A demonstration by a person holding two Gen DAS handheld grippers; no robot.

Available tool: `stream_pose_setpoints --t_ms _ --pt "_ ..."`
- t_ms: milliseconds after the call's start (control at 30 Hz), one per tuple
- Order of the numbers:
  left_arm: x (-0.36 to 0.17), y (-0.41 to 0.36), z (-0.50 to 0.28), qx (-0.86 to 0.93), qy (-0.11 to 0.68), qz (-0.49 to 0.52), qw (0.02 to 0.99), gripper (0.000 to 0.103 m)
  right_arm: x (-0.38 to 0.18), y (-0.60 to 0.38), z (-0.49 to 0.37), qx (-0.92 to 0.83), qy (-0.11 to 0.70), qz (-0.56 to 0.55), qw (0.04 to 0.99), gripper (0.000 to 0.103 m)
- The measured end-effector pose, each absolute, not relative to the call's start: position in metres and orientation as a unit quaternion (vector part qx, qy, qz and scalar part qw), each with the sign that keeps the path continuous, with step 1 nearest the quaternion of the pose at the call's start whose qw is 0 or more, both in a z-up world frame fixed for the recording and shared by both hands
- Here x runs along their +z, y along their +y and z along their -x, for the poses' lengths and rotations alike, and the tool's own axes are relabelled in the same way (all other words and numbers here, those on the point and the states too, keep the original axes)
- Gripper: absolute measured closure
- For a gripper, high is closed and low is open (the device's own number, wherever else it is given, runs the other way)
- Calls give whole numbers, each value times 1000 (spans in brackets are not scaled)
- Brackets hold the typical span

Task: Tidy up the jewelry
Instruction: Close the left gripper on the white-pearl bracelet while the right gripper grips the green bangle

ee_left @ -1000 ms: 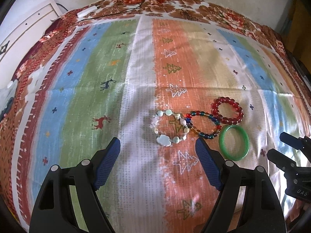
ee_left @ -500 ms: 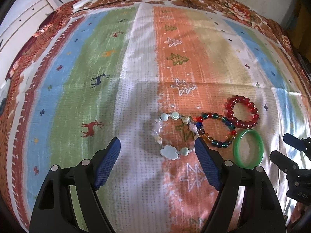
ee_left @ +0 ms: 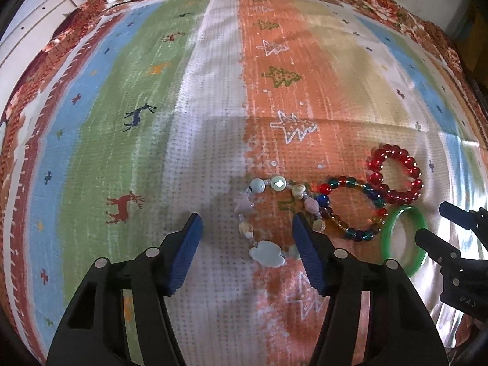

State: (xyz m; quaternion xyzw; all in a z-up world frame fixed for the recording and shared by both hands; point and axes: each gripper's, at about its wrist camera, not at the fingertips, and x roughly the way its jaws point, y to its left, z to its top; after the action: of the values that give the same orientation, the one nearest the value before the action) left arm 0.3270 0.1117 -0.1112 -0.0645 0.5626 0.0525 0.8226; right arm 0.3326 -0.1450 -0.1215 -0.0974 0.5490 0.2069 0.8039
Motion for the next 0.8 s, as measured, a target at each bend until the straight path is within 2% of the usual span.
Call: stream_pose_setpoints --t_ms 200,300,433,500,533,567,600,633,667,800 --pt "-114 112 -328 41 562 55 824 43 -129 -141 -332 214 547 116 801 34" --pt "-116 113 -328 41 562 51 824 47 -130 -139 -330 214 546 123 801 36" --pt "-118 108 -326 30 555 23 831 52 -133 -141 -331 210 547 128 800 51" --pt "-118 106 -325 23 554 10 832 55 -132 -146 -333 205 545 122 804 73" --pt "-117 105 -325 20 554 7 832 61 -133 -148 -335 210 548 115 802 79" --pt "-117 104 -325 18 555 3 832 68 -133 -148 -335 216 551 109 799 95" --pt "-116 104 -325 14 557 0 831 73 -134 -148 -335 221 555 107 795 95" --pt "-116 104 -325 9 558 0 830 86 -133 -148 -334 221 553 110 795 95" --pt "-116 104 -324 2 558 1 830 93 -133 -146 -332 221 550 120 797 95" --pt "-115 103 -321 -10 559 -6 829 93 -131 -143 -327 217 544 137 799 95"
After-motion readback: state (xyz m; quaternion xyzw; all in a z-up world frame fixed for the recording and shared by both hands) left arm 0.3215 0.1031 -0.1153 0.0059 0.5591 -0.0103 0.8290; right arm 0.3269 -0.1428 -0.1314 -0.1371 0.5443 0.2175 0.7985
